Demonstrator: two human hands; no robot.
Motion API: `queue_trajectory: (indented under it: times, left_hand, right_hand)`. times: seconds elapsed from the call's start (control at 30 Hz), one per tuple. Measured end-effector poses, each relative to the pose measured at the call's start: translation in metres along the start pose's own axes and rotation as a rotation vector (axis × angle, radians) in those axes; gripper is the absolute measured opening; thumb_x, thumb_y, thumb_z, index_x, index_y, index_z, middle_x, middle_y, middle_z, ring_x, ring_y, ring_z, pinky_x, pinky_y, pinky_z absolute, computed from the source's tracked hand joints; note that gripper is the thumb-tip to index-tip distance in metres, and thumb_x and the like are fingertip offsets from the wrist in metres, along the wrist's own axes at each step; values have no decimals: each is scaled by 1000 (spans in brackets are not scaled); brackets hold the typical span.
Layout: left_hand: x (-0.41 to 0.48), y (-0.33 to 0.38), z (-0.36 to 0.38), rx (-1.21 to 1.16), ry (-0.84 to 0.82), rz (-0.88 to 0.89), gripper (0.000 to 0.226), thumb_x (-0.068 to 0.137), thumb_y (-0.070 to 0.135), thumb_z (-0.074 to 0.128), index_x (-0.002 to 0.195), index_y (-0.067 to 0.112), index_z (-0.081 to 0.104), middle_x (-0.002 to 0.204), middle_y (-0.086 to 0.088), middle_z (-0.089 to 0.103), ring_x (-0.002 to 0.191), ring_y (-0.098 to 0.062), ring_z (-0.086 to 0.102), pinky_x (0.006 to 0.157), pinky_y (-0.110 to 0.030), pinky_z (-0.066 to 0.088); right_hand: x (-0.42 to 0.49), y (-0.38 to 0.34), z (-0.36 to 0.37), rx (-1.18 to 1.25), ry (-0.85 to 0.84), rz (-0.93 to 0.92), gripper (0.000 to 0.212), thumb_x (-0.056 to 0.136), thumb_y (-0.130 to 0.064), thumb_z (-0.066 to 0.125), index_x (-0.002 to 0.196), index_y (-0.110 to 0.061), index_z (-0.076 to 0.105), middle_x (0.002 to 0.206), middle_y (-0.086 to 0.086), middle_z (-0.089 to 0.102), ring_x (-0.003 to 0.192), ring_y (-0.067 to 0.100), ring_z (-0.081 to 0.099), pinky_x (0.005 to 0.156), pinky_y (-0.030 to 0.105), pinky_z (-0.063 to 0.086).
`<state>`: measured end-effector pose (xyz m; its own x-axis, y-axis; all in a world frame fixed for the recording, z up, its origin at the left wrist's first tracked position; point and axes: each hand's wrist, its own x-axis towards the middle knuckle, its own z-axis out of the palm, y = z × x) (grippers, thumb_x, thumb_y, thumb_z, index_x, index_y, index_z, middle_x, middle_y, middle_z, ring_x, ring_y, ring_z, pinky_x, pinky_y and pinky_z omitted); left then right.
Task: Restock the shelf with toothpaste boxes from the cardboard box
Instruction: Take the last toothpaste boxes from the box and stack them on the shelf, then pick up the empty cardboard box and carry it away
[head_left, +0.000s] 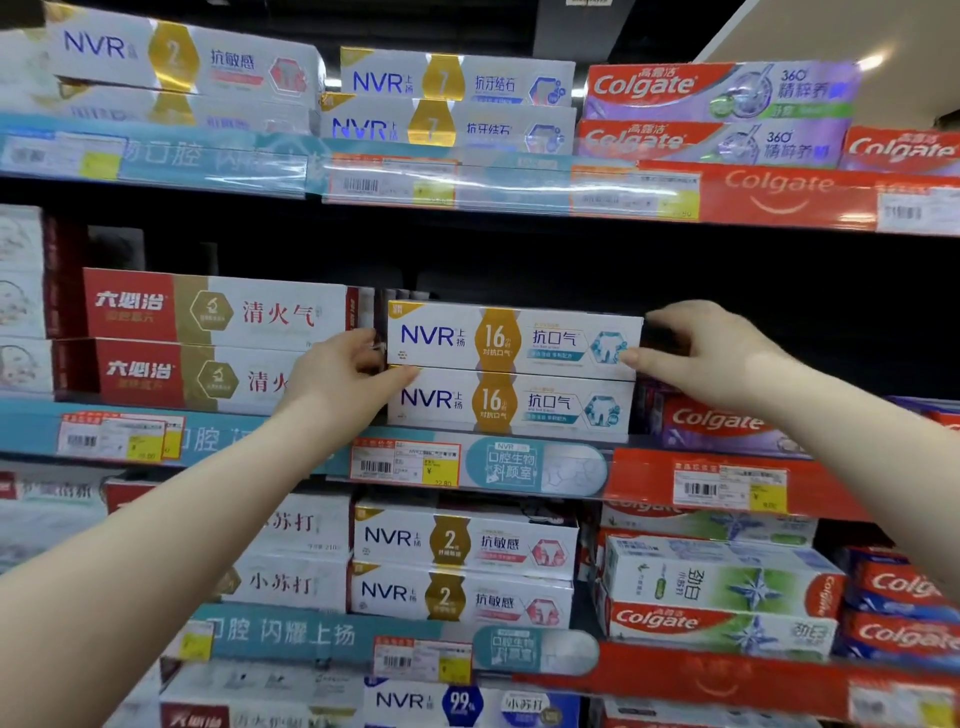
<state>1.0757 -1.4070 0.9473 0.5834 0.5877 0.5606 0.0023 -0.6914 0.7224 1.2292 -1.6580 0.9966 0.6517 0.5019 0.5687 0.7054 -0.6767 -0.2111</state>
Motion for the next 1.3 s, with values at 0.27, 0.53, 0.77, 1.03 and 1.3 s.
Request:
queue_trajectory:
  times: [0.27, 0.53, 0.77, 1.03, 1.3]
  left_hand:
    - [-21, -10, -28, 160, 95, 50, 35, 80, 36, 64, 109, 18, 56, 80, -5, 60, 67, -17, 53, 60, -30, 44]
    - [-87, -53, -63, 486, 62, -157, 35, 78, 39, 65, 104, 16, 62, 93, -2, 61, 83, -21, 57, 72, -30, 45]
    - [-183, -103, -121, 788, -52, -431, 36, 81, 44, 59, 106, 18, 61, 103, 1, 52, 95, -18, 56, 80, -29, 44]
    - [-266, -176, -215, 845, -76, -691, 44, 80, 50, 59, 111, 20, 59, 112, -1, 54, 96, -18, 57, 83, -33, 50]
    - [-333, -253, -345, 791, -51, -876, 44, 80, 48, 59, 115, 22, 58, 119, -1, 55, 107, -20, 57, 89, -34, 48]
  right_hand:
    - [-18, -45, 8, 114, 152, -358, 60, 81, -43, 60, 132, -16, 45, 138, 5, 44, 128, 22, 39, 105, 31, 30]
    - [-49, -106, 76, 307, -121, -618, 55, 82, -41, 60, 132, -22, 45, 133, 0, 52, 123, 17, 45, 104, 35, 37]
    - [-86, -165, 148, 345, -505, -734, 57, 85, -45, 54, 137, -28, 37, 143, -6, 40, 132, 13, 35, 108, 31, 30]
    - [-144, -272, 208, 396, -764, -732, 58, 85, -42, 57, 137, -27, 37, 146, -5, 37, 132, 12, 36, 107, 26, 29]
    - [-199, -429, 258, 356, -953, -763, 58, 86, -44, 55, 138, -30, 34, 146, -7, 36, 128, 14, 43, 104, 30, 37]
